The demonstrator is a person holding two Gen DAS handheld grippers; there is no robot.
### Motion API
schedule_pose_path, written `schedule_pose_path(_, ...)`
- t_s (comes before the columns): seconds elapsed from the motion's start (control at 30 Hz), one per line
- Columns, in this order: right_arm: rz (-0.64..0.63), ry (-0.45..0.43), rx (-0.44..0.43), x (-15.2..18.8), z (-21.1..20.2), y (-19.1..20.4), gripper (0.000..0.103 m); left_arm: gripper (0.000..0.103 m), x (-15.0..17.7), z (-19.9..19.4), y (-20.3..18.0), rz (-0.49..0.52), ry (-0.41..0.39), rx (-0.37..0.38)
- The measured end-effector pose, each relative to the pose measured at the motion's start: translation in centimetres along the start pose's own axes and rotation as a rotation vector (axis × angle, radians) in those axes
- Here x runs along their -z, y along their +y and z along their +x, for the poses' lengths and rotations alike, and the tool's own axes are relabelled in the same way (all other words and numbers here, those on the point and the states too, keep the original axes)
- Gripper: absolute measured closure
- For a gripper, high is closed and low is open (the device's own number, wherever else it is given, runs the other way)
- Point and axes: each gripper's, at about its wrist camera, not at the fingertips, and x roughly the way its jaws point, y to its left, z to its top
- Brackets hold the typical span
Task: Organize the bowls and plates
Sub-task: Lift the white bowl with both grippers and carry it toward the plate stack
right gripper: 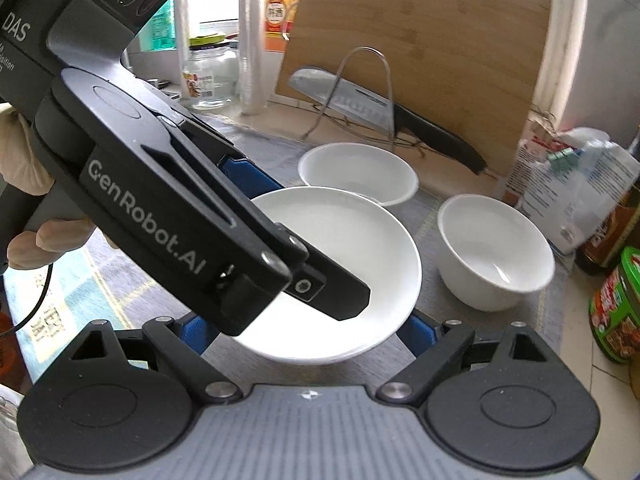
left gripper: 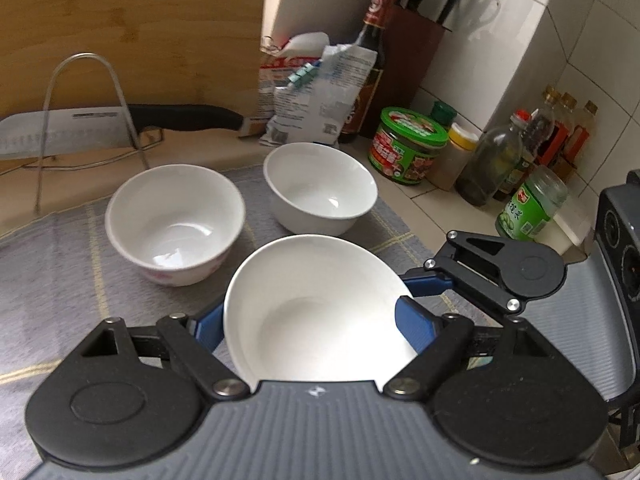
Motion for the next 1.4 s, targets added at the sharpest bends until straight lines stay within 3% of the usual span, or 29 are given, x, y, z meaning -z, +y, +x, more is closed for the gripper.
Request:
schedule_pose_path(0.77,-0.114,0.002,-0.117,-5.9,3.8,8.3,0.008,0.017,3.7,-8.3,7.2,-0.088,-0.054,-0.101)
schedule_pose_path(1.4,-0.156,0.065,-0.209,-7.3,8.2,12.8,0.008,0.017,7.4,-9.7,12.7,-0.197,-0.027,-0.138)
